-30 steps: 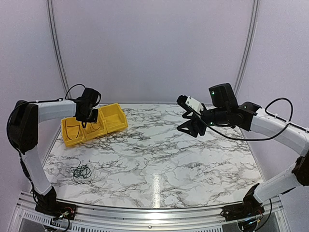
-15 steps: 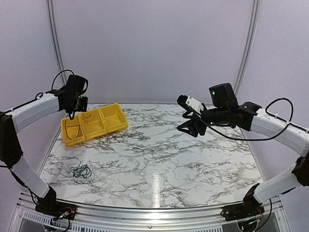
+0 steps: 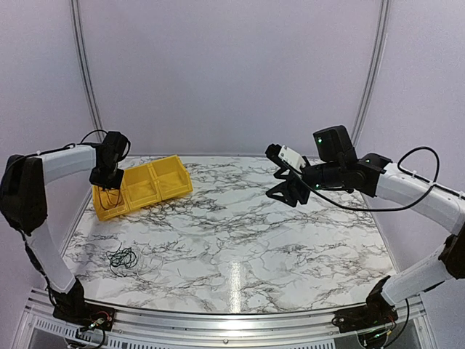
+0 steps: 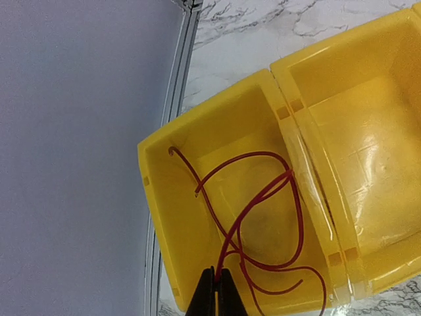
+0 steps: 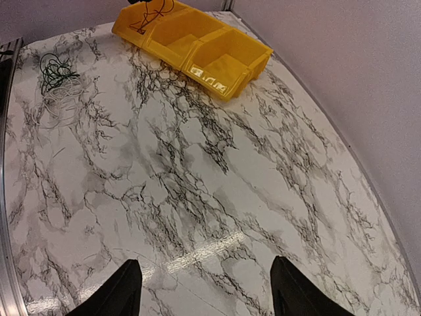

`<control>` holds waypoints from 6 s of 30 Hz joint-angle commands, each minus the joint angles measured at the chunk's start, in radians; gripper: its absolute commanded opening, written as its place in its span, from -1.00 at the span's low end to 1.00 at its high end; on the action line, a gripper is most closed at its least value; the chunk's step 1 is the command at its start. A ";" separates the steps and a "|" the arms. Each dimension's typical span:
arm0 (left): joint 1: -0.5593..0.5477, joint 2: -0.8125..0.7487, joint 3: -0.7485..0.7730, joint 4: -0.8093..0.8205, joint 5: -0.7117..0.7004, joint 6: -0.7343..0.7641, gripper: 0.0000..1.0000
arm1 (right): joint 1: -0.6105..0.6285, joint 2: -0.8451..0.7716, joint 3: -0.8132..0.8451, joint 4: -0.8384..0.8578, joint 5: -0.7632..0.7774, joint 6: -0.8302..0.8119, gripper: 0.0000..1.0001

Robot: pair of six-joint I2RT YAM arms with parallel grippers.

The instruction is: Untangle the cables

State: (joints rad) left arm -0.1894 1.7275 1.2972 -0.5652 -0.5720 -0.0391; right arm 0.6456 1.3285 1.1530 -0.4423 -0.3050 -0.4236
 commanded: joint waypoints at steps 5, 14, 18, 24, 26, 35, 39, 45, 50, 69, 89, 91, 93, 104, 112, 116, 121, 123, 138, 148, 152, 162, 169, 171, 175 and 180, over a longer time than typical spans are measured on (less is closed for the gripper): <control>0.031 0.108 0.083 -0.049 -0.015 0.008 -0.95 | -0.007 -0.019 0.012 0.003 0.004 -0.004 0.35; 0.027 -0.122 0.007 -0.083 0.112 -0.033 -0.10 | -0.006 -0.004 0.014 0.001 -0.010 -0.010 0.34; -0.002 -0.277 -0.100 -0.092 0.148 -0.107 -0.03 | -0.006 0.028 0.034 -0.001 -0.026 -0.019 0.34; -0.002 -0.347 -0.217 -0.099 0.132 -0.149 -0.08 | -0.006 0.082 0.073 0.007 -0.069 -0.004 0.33; -0.001 -0.312 -0.211 -0.067 0.166 -0.106 -0.34 | -0.006 0.096 0.081 0.008 -0.079 0.000 0.33; 0.000 -0.219 -0.100 -0.084 0.266 -0.227 -0.21 | -0.006 0.054 0.050 0.005 -0.062 -0.005 0.33; -0.001 -0.254 -0.183 -0.092 0.296 -0.235 -0.20 | -0.006 0.010 0.002 0.010 -0.050 -0.008 0.34; -0.001 -0.242 -0.259 -0.092 0.451 -0.297 -0.18 | -0.006 -0.009 -0.021 0.013 -0.042 -0.015 0.34; -0.001 -0.213 -0.293 -0.066 0.406 -0.378 -0.09 | -0.006 -0.001 -0.015 0.016 -0.044 -0.017 0.35; 0.001 -0.085 -0.400 0.282 0.380 -0.600 -0.39 | -0.006 -0.009 -0.025 0.013 -0.036 -0.019 0.35; 0.065 -0.224 -0.184 0.008 0.321 -0.461 -1.00 | -0.006 0.018 -0.018 0.019 -0.039 -0.027 0.35; 0.086 -0.202 -0.158 -0.009 0.310 -0.441 -1.00 | -0.006 0.020 -0.010 0.017 -0.035 -0.030 0.35; 0.107 -0.177 -0.136 -0.019 0.301 -0.420 -1.00 | -0.006 0.015 -0.011 0.015 -0.029 -0.030 0.35; 0.152 0.025 -0.002 -0.028 0.264 -0.326 -1.00 | -0.006 -0.034 -0.055 0.011 -0.016 -0.027 0.35; 0.157 0.045 0.054 -0.055 0.252 -0.314 -0.28 | -0.007 -0.038 -0.054 0.007 -0.008 -0.032 0.36; 0.157 -0.044 0.015 -0.067 0.253 -0.326 -0.22 | -0.007 -0.037 -0.064 0.011 -0.012 -0.033 0.36; 0.151 -0.183 -0.062 -0.064 0.381 -0.323 -0.20 | -0.007 -0.007 -0.046 0.016 -0.031 -0.042 0.35; 0.142 -0.240 -0.096 -0.064 0.445 -0.329 -0.20 | -0.007 0.017 -0.026 0.016 -0.044 -0.051 0.34; -0.115 -0.544 -0.398 -0.237 0.670 -0.379 -0.14 | 0.115 0.235 0.050 0.186 -0.178 -0.080 0.33; -0.155 -0.496 -0.475 -0.258 0.527 -0.490 -0.18 | 0.166 0.300 0.089 0.212 -0.206 -0.022 0.33; -0.168 -0.453 -0.494 -0.222 0.519 -0.476 -0.18 | 0.166 0.292 0.066 0.215 -0.200 -0.019 0.33; -0.176 -0.378 -0.493 -0.174 0.525 -0.471 -0.75 | 0.166 0.261 0.025 0.228 -0.167 -0.022 0.34; -0.179 -0.419 -0.429 -0.210 0.520 -0.484 -1.00 | 0.166 0.262 0.026 0.224 -0.155 -0.037 0.34; -0.180 -0.433 -0.363 -0.237 0.525 -0.477 -1.00 | 0.166 0.266 0.039 0.221 -0.152 -0.042 0.34; -0.181 -0.463 -0.190 -0.278 0.532 -0.462 -1.00 | 0.166 0.287 0.121 0.221 -0.137 -0.036 0.34; -0.180 -0.439 0.010 -0.274 0.671 -0.376 -1.00 | 0.165 0.346 0.282 0.210 -0.172 0.048 0.32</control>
State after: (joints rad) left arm -0.3668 1.2949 1.1893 -0.8085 -0.0059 -0.4877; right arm 0.8059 1.6402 1.2900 -0.2504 -0.4595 -0.4419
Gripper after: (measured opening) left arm 0.020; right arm 0.665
